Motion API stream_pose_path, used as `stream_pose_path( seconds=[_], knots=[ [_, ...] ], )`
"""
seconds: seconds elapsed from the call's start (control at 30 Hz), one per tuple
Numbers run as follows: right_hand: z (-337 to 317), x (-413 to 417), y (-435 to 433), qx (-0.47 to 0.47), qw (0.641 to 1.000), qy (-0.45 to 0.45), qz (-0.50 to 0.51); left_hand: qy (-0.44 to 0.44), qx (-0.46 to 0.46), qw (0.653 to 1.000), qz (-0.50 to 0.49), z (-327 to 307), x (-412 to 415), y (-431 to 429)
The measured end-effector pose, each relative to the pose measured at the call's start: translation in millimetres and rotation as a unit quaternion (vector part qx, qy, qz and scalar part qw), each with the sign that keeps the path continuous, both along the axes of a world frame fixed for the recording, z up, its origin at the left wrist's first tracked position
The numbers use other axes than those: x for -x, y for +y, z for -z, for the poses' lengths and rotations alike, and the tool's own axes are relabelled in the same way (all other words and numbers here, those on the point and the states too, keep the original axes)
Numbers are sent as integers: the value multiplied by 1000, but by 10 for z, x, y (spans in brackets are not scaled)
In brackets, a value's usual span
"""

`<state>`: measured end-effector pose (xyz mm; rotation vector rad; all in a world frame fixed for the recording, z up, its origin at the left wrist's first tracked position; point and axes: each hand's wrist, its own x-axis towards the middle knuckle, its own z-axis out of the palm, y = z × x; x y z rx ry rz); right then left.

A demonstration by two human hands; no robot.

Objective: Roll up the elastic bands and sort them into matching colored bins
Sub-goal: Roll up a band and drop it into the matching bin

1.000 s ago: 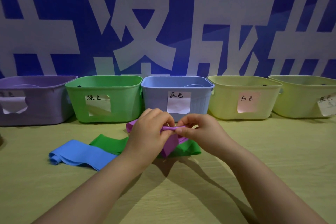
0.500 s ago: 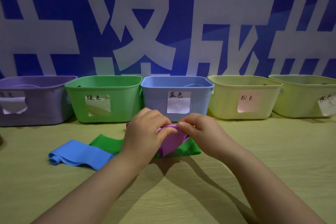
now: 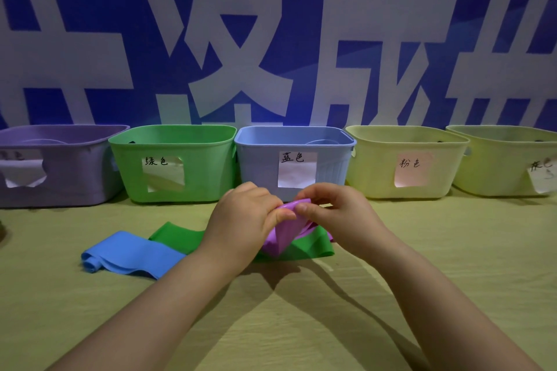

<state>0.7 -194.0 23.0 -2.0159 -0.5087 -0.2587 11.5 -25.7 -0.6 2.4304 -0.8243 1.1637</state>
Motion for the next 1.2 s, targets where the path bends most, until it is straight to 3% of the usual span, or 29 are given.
stream_pose_path(
  seconds=[0.13,0.3,0.77,1.0,1.2],
  knots=[
    [-6,-12,-12,-48,998,24,-14,16,-8,1000,8,-9,6,-17],
    [21,-28,-13,-6,1000,22,2,67,-32,997,5,27,-1,-13],
    [9,1,2,-15,1000,23,-1,110,53,993,7,7,73,-55],
    [43,-16,27,73,997,-26,26,82,57,995,-23,7,84,-66],
    [43,-10,16,115,991,-48,41,112,80,990,9,-35,86,-81]
  ],
)
